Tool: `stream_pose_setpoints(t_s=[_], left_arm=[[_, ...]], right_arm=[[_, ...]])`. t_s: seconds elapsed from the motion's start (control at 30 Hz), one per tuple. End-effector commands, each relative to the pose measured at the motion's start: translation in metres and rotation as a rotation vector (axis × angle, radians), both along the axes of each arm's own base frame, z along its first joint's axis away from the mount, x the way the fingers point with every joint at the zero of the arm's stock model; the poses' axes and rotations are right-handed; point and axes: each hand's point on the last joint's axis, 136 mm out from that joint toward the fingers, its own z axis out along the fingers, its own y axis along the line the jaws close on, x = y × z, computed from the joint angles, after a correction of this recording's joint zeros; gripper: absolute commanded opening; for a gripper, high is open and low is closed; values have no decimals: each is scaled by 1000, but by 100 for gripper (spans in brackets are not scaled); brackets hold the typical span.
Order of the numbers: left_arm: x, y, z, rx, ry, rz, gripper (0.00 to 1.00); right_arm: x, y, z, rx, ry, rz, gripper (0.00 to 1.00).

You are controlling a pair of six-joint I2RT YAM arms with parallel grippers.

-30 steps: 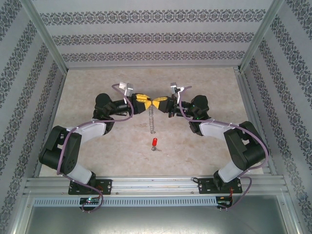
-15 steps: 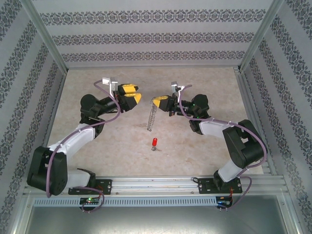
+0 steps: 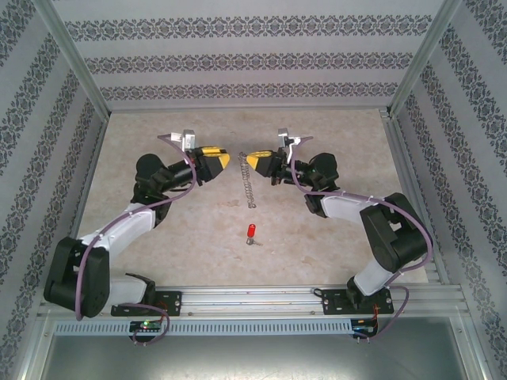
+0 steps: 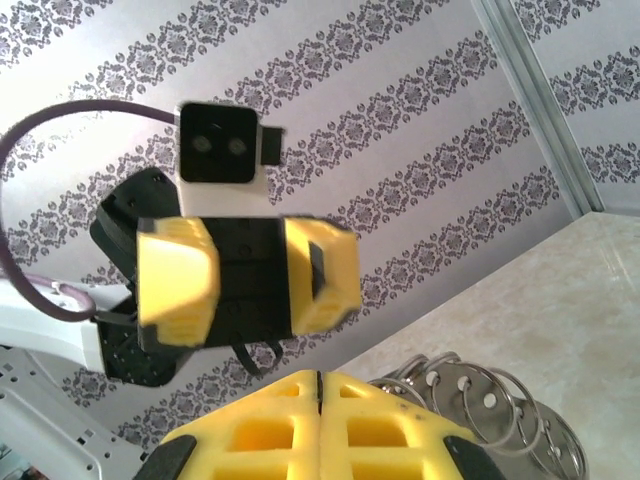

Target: Put the keys on the keyring

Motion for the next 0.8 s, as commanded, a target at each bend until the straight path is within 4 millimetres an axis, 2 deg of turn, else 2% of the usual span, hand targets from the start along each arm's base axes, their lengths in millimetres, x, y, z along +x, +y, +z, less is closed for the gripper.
stream_pose_setpoints(t_s=[0.0,0.17,0.5,0.77], left_arm=[[-1,-6,10,-88,22,-28,39],[1,-11,9,-138,49,-46,34],[-3,-14,0,-143,81,-43,33],[3,-16,-21,-103,104,-22,32]], right_arm=[[2,1,26,73,-81,-38,0],[8,2,27,86,-72,-71,0],[27,3,17,97,-18,-133,0],[30,11,4,81,5,-124,0]])
